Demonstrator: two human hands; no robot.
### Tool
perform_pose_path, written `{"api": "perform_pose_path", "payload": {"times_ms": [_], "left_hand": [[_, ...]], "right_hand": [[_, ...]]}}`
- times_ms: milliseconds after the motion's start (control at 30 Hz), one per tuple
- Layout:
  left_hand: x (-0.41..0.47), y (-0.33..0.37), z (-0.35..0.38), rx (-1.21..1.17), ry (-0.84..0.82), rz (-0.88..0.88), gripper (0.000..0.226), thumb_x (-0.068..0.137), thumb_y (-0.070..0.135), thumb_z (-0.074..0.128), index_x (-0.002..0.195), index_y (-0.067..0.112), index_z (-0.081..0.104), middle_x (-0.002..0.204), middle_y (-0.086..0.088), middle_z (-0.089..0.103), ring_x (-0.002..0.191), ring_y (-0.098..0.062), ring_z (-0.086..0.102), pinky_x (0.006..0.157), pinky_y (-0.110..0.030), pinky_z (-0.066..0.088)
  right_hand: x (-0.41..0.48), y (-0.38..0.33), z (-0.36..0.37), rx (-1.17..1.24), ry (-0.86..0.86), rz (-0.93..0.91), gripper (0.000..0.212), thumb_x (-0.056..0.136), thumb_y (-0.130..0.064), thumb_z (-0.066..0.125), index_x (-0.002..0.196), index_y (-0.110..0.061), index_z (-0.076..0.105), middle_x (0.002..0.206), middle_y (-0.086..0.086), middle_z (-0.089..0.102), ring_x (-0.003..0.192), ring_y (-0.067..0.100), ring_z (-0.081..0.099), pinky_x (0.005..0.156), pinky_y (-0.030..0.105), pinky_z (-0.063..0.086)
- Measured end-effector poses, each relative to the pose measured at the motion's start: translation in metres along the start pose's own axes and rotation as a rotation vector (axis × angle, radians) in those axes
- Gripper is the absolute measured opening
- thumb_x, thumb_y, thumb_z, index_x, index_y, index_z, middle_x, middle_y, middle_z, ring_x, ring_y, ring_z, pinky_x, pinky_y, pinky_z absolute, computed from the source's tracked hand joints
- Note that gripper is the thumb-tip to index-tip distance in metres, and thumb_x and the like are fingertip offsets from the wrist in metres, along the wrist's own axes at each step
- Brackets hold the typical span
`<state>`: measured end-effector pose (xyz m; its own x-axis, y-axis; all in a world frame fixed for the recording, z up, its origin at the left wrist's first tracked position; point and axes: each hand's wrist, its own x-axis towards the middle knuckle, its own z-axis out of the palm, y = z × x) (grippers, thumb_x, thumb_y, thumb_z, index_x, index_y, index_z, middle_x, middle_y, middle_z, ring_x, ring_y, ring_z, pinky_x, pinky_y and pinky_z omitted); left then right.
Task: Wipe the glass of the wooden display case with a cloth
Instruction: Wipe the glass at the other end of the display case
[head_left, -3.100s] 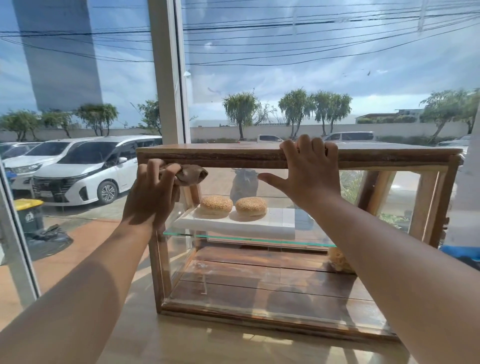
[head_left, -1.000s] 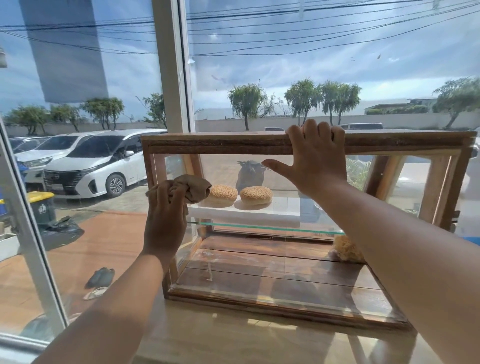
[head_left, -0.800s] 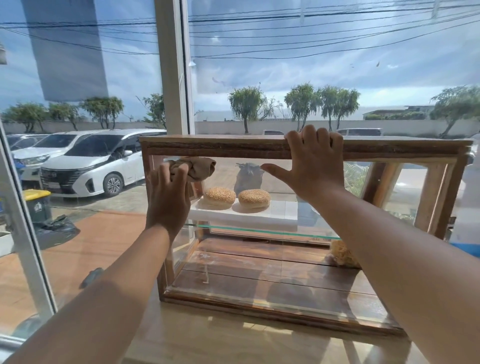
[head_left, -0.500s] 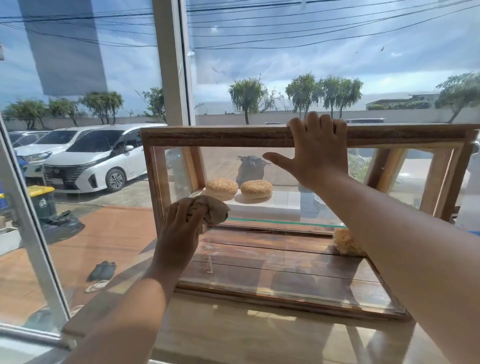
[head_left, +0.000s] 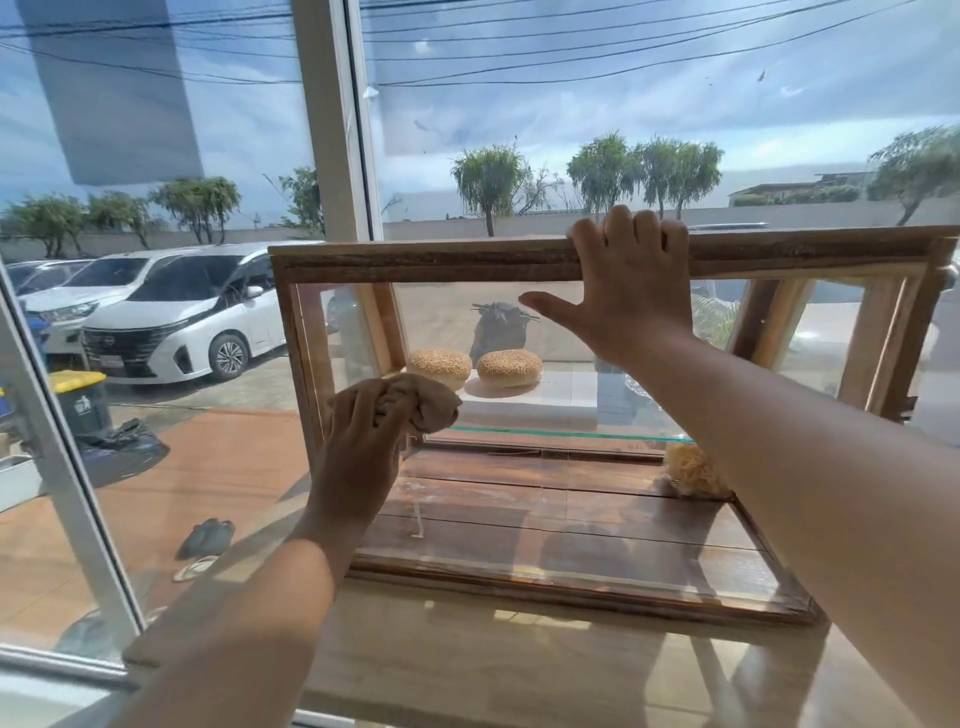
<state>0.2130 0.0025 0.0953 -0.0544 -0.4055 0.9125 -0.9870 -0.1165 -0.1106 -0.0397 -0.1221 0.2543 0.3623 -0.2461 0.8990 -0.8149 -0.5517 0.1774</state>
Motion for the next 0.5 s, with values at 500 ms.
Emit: {"api": "perform_pose_path", "payload": {"times_ms": [500], "left_hand": [[0.013,0.014,0.007,0.038,0.104,0.018,0.053,0.077,-0.008,0.064,0.123,0.012,0.048,0.124,-0.022,0.051,0.108,-0.044,0.047,0.092,-0.049,0.044]], "right_hand": [[0.0,0.0,0.002,-0.021,0.027,-0.002,0.072,0.077,-0.081,0.044,0.109,-0.016,0.049,0.105,0.011,0.048,0.096,0.03,0.044,0.087,0.043,0.024]]}}
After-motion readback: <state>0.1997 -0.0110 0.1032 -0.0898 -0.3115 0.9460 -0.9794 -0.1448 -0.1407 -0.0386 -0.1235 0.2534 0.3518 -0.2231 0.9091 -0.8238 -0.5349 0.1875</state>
